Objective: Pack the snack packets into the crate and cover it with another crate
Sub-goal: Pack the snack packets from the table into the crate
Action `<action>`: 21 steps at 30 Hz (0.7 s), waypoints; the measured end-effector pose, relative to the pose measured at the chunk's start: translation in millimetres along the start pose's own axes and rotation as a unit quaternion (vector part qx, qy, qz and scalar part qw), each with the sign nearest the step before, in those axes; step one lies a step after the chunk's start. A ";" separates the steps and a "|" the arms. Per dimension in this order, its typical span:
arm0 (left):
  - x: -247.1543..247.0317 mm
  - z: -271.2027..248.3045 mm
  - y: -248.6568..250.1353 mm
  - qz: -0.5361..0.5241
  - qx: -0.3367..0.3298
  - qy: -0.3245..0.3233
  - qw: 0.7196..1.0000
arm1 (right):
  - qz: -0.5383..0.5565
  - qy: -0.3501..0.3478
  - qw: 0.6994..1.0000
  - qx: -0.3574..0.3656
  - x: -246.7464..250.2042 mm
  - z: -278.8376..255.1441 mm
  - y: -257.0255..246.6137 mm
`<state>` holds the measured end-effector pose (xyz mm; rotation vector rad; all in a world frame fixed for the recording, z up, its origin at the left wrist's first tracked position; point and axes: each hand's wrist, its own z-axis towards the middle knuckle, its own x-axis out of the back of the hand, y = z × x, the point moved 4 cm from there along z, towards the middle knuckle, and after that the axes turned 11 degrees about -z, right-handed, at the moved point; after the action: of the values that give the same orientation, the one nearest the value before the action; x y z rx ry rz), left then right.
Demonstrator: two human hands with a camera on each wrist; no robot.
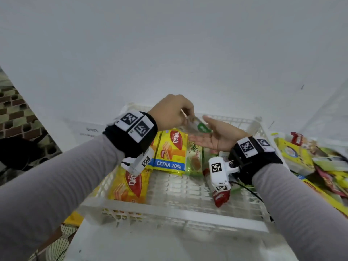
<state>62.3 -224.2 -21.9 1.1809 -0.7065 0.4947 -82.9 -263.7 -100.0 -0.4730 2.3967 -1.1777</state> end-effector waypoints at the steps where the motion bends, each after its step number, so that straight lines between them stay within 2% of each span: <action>1: -8.3 3.8 2.5 -0.002 -0.006 -0.016 1.000 | 0.019 0.004 1.000 0.002 4.6 -2.7 0.2; 3: -23.1 10.8 2.1 0.005 0.000 -0.035 0.999 | 0.007 0.030 0.999 0.018 16.1 -6.5 1.7; 6: -43.7 18.2 -9.0 0.031 0.053 -0.059 0.996 | -0.051 0.095 0.994 0.025 33.0 -6.1 7.9; 10: -71.8 18.1 -27.1 0.076 0.091 -0.146 0.982 | -0.121 0.152 0.981 0.019 48.6 4.1 18.3; 12: -86.8 13.0 -40.4 0.111 0.104 -0.220 0.963 | -0.191 0.195 0.962 0.012 51.5 7.4 23.7; 15: -103.7 5.2 -62.8 0.226 0.125 -0.316 0.913 | -0.278 0.236 0.931 0.004 53.0 12.5 28.1; 16: -106.6 4.7 -68.9 0.238 0.131 -0.323 0.906 | -0.315 0.243 0.917 0.003 52.9 14.4 29.1; 21: -108.7 6.4 -81.4 0.237 0.127 -0.306 0.913 | -0.459 0.260 0.849 0.016 41.3 24.4 34.4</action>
<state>41.6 -254.9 -152.7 1.4272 -1.5301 0.6360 -109.5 -279.4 -150.4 -1.5905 2.6201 -1.9212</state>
